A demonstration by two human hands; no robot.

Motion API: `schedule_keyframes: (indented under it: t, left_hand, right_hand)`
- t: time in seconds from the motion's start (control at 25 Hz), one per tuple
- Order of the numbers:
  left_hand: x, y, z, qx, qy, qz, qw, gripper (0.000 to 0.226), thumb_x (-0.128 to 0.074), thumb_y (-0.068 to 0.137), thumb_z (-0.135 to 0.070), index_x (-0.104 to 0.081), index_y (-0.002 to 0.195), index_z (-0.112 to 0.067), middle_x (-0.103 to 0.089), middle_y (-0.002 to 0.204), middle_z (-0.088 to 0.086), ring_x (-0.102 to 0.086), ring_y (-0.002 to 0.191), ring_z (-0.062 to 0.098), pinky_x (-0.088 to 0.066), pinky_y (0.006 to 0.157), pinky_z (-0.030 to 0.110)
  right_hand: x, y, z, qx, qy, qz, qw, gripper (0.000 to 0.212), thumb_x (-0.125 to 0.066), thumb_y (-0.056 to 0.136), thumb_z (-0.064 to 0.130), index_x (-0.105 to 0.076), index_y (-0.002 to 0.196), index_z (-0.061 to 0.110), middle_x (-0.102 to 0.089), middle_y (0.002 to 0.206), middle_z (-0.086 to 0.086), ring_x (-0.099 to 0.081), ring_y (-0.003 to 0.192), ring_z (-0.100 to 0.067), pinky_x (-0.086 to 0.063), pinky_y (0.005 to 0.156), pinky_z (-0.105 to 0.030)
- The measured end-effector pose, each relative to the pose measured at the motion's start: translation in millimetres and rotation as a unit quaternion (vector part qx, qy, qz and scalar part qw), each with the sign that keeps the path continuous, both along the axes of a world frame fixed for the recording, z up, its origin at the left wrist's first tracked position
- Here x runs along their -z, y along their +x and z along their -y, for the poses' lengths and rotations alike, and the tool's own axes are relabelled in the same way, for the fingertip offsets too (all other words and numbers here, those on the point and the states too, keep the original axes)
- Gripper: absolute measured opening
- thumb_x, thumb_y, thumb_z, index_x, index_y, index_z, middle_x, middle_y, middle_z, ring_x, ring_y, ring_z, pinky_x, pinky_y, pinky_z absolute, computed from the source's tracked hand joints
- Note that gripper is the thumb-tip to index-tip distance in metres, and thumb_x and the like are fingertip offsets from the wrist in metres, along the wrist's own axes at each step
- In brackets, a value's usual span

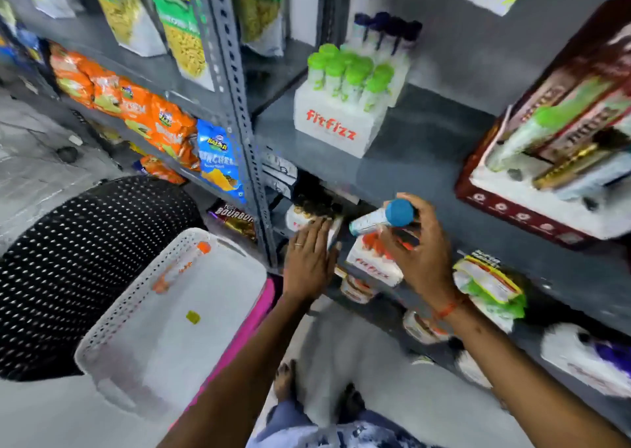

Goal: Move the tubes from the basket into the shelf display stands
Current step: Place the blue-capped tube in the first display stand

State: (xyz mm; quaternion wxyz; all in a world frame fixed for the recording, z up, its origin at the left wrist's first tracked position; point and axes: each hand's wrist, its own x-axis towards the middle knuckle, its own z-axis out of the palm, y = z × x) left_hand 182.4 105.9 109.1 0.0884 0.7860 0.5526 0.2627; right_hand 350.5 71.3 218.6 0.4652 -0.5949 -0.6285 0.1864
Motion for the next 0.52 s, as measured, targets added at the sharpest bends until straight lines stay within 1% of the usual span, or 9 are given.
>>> schedule_keyframes:
  t: [0.04,0.12,0.2,0.24,0.32,0.36,0.4,0.44,0.52]
  left_hand:
    - [-13.2,24.5,-9.1,0.032,0.023,0.011,0.999,0.046,-0.04,0.09,-0.03,-0.045,0.129,-0.006,-0.057,0.129,0.017,-0.049,0.117,0.031,-0.04,0.098,0.041]
    - [-39.0,74.9,-21.0,0.092,0.053,0.028,0.994,0.047,-0.039,0.092,-0.033,-0.047,0.128,-0.004,-0.055,0.131,0.017,-0.049,0.118,0.033,-0.038,0.099,0.043]
    - [-55.6,120.6,-23.4,0.149,0.074,0.021,0.986,0.045,-0.039,0.092,-0.033,-0.05,0.125,-0.004,-0.057,0.128,0.016,-0.053,0.113,0.034,-0.042,0.094,0.043]
    - [-62.2,142.5,-22.7,0.176,0.083,0.014,0.981,0.044,-0.039,0.092,-0.033,-0.051,0.123,-0.005,-0.059,0.126,0.016,-0.055,0.11,0.035,-0.044,0.091,0.043]
    - [-70.3,178.4,-22.6,0.208,0.082,-0.003,0.975,0.043,-0.037,0.092,-0.034,-0.056,0.116,-0.004,-0.063,0.118,0.016,-0.058,0.102,0.035,-0.048,0.084,0.042]
    - [-72.5,191.8,-22.4,0.214,0.075,-0.015,0.974,0.043,-0.036,0.092,-0.035,-0.058,0.112,-0.004,-0.065,0.113,0.017,-0.06,0.098,0.035,-0.049,0.081,0.041]
    - [-72.6,201.4,-22.6,0.216,0.062,-0.028,0.974,0.044,-0.035,0.091,-0.036,-0.059,0.108,-0.003,-0.066,0.107,0.017,-0.06,0.092,0.036,-0.05,0.077,0.041]
    - [-70.6,208.1,-22.8,0.217,0.045,-0.044,0.974,0.046,-0.034,0.091,-0.037,-0.06,0.106,-0.003,-0.065,0.103,0.017,-0.061,0.088,0.037,-0.05,0.074,0.041]
    - [-61.1,213.0,-23.6,0.217,0.002,-0.077,0.973,0.053,-0.029,0.092,-0.042,-0.059,0.111,-0.003,-0.064,0.108,0.018,-0.06,0.091,0.039,-0.049,0.078,0.042]
  right_hand:
    - [-18.2,20.6,6.6,0.025,0.022,-0.021,0.999,0.046,-0.063,0.078,0.03,-0.048,0.121,0.025,-0.053,0.119,0.023,-0.06,0.109,-0.007,-0.049,0.093,-0.02]
    - [-52.7,60.2,19.4,0.077,0.077,-0.04,0.993,0.045,-0.062,0.079,0.025,-0.047,0.121,0.029,-0.047,0.117,0.043,-0.052,0.107,0.015,-0.047,0.089,-0.006]
    - [-79.1,98.3,28.1,0.146,0.115,-0.039,0.982,0.05,-0.065,0.081,0.012,-0.045,0.125,0.024,-0.044,0.115,0.051,-0.05,0.104,0.022,-0.047,0.086,-0.002]
    - [-89.4,118.3,32.5,0.18,0.128,-0.036,0.975,0.05,-0.064,0.081,0.009,-0.044,0.125,0.024,-0.045,0.116,0.05,-0.051,0.105,0.02,-0.051,0.086,-0.006]
    - [-104.1,154.3,41.3,0.234,0.145,-0.033,0.961,0.048,-0.063,0.082,0.016,-0.044,0.12,0.037,-0.051,0.122,0.034,-0.056,0.11,0.002,-0.056,0.094,-0.031]
    - [-109.7,170.6,45.5,0.257,0.155,-0.023,0.954,0.048,-0.062,0.08,0.02,-0.042,0.119,0.041,-0.056,0.125,0.019,-0.058,0.113,-0.01,-0.054,0.096,-0.043]
    - [-113.1,186.8,47.6,0.279,0.16,-0.002,0.947,0.048,-0.062,0.079,0.021,-0.043,0.119,0.04,-0.06,0.125,0.002,-0.059,0.113,-0.02,-0.052,0.097,-0.047]
    - [-116.2,201.9,48.3,0.299,0.158,0.024,0.941,0.049,-0.062,0.079,0.019,-0.046,0.122,0.034,-0.061,0.123,-0.009,-0.06,0.111,-0.025,-0.051,0.096,-0.046]
    - [-120.2,224.8,43.1,0.342,0.126,0.079,0.928,0.049,-0.064,0.079,0.014,-0.049,0.125,0.012,-0.065,0.118,-0.017,-0.064,0.104,-0.029,-0.051,0.089,-0.039]
